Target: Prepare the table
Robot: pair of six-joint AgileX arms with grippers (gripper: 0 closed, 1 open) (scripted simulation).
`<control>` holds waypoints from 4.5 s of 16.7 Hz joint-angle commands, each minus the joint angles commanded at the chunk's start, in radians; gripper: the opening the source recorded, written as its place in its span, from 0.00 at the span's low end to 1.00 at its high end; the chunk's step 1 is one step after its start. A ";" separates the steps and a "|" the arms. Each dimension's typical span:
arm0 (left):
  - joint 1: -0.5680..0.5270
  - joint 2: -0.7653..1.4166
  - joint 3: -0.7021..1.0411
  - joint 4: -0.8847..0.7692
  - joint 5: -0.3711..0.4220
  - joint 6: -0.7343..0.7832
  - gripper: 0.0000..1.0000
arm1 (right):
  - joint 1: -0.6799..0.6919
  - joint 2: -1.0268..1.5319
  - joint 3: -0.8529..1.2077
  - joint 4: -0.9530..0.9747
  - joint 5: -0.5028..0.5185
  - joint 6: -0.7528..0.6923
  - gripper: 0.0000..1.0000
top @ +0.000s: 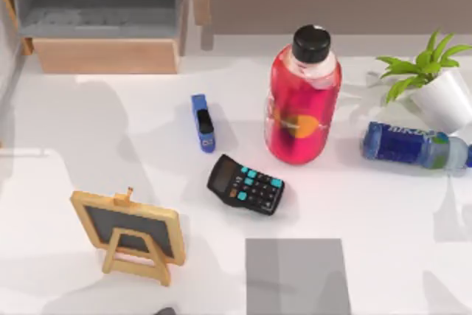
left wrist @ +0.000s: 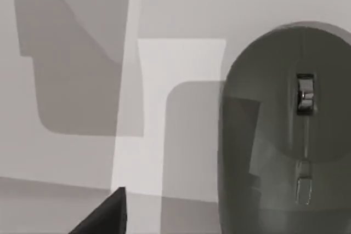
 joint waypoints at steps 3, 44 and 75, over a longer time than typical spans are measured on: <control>0.000 0.000 -0.029 0.029 0.000 0.000 1.00 | 0.000 0.000 0.000 0.000 0.000 0.000 1.00; -0.045 -0.280 -0.190 0.068 -0.002 -0.149 0.00 | 0.000 0.000 0.000 0.000 0.000 0.000 1.00; -1.430 -0.562 -1.008 0.390 -0.121 -1.282 0.00 | 0.000 0.000 0.000 0.000 0.000 0.000 1.00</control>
